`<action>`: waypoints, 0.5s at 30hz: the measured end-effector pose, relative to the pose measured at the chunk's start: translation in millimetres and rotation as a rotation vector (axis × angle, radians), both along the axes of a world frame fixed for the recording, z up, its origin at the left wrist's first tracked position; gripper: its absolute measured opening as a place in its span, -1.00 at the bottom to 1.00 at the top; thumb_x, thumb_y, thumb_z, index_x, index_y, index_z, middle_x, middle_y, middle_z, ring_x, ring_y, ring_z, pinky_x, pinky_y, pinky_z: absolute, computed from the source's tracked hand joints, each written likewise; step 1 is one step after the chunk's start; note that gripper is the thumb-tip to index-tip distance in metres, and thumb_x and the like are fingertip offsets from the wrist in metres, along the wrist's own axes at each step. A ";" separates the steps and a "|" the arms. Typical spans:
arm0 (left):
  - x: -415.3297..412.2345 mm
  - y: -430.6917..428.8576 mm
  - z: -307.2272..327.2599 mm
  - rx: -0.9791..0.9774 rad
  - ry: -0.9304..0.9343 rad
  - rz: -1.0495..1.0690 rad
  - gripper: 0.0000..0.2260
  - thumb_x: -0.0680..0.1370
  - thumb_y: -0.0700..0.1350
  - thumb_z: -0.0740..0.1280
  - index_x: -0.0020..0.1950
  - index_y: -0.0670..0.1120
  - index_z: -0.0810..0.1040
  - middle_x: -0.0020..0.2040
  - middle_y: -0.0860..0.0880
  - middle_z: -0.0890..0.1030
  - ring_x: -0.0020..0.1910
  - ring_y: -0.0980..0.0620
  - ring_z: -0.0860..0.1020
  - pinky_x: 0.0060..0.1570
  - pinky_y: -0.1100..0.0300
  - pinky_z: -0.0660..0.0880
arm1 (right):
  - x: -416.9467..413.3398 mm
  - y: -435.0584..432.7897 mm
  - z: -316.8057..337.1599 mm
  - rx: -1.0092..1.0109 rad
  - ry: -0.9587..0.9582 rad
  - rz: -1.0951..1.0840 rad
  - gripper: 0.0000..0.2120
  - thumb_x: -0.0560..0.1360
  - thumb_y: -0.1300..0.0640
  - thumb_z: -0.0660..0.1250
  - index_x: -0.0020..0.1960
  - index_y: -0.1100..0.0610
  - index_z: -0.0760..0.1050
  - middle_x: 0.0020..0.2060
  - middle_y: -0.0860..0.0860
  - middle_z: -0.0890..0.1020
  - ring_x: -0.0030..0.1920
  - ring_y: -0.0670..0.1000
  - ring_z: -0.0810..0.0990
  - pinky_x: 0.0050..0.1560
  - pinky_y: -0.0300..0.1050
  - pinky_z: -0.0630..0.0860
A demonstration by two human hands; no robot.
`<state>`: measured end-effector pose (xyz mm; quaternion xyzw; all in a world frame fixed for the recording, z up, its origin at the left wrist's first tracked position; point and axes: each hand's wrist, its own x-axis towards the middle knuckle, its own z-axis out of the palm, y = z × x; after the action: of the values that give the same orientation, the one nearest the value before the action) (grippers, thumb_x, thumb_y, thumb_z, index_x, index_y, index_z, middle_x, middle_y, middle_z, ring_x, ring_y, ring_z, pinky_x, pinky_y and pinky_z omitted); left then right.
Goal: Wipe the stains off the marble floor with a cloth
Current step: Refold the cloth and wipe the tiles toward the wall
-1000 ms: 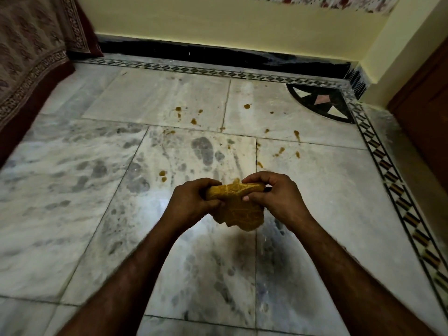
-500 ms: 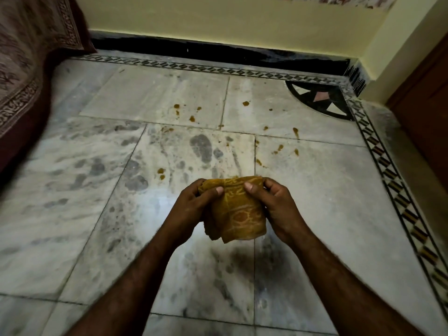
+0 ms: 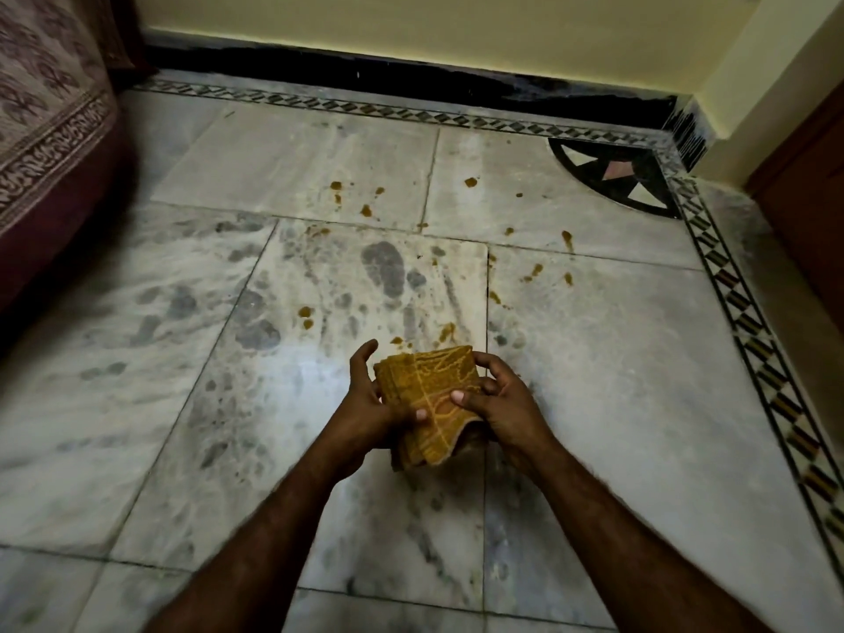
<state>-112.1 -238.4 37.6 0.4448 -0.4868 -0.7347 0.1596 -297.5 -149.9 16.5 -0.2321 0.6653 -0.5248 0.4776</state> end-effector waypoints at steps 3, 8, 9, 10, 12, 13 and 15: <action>-2.0 -3.2 -13.2 -0.094 -0.009 -0.041 -0.27 0.46 -0.28 0.54 0.38 0.29 0.26 0.26 -0.01 0.49 0.12 -0.12 0.62 -0.24 -0.03 0.64 | 0.5 -5.5 -14.1 0.049 0.056 -0.003 -0.46 0.49 0.38 0.48 0.36 0.01 0.46 0.07 0.23 0.71 0.07 0.21 0.72 0.13 0.23 0.66; -6.4 -10.3 -41.7 -0.143 -0.095 -0.109 -0.46 0.47 -0.30 0.51 0.28 0.21 0.50 0.33 -0.02 0.49 0.19 -0.14 0.58 -0.12 -0.05 0.67 | 0.1 -8.4 -33.1 0.143 0.212 -0.012 -0.44 0.44 0.29 0.55 0.38 0.06 0.49 0.05 0.18 0.70 0.04 0.16 0.72 0.12 0.24 0.66; -8.6 -10.6 -45.5 -0.171 -0.124 -0.121 -0.44 0.46 -0.30 0.52 0.30 0.20 0.50 0.33 -0.01 0.50 0.20 -0.13 0.58 -0.04 -0.09 0.67 | -0.9 -8.1 -37.8 0.165 0.242 -0.009 -0.42 0.42 0.25 0.57 0.39 0.05 0.50 0.05 0.16 0.71 0.04 0.15 0.72 0.12 0.23 0.66; -10.6 -10.9 -48.6 -0.225 -0.163 -0.139 -0.42 0.44 -0.30 0.52 0.33 0.17 0.48 0.32 0.00 0.51 0.20 -0.11 0.58 0.04 -0.10 0.65 | -1.7 -7.5 -40.4 0.183 0.263 -0.007 -0.39 0.41 0.23 0.59 0.40 0.04 0.50 0.05 0.15 0.71 0.03 0.13 0.72 0.12 0.21 0.66; -13.8 -11.5 -57.1 -0.379 -0.261 -0.192 -0.37 0.41 -0.28 0.54 0.40 0.09 0.46 0.32 -0.01 0.53 0.23 -0.08 0.56 0.18 -0.02 0.58 | -3.0 -7.0 -46.3 0.202 0.295 -0.016 -0.37 0.38 0.22 0.61 0.41 0.03 0.53 0.08 0.13 0.72 0.03 0.09 0.72 0.13 0.14 0.67; -14.7 -11.6 -61.7 -0.464 -0.306 -0.219 -0.35 0.40 -0.26 0.55 0.43 0.06 0.44 0.32 -0.03 0.53 0.25 -0.08 0.55 0.20 0.03 0.55 | -2.6 -6.8 -47.2 0.206 0.318 -0.014 -0.36 0.37 0.23 0.62 0.41 0.03 0.53 0.11 0.12 0.72 0.04 0.06 0.72 0.14 0.06 0.66; -16.2 -10.1 -70.9 -0.611 -0.377 -0.274 -0.32 0.41 -0.20 0.55 0.48 0.04 0.39 0.30 -0.09 0.52 0.25 -0.11 0.53 0.14 0.11 0.48 | -0.9 -7.1 -50.6 0.234 0.366 0.002 -0.37 0.38 0.23 0.61 0.41 0.05 0.53 0.19 0.09 0.69 0.07 0.01 0.68 0.12 -0.12 0.61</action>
<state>-128.3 -248.5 -33.4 0.4349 -0.7590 -0.4755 0.0929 -298.4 -156.9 -34.1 -0.2672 0.7972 -0.3924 0.3730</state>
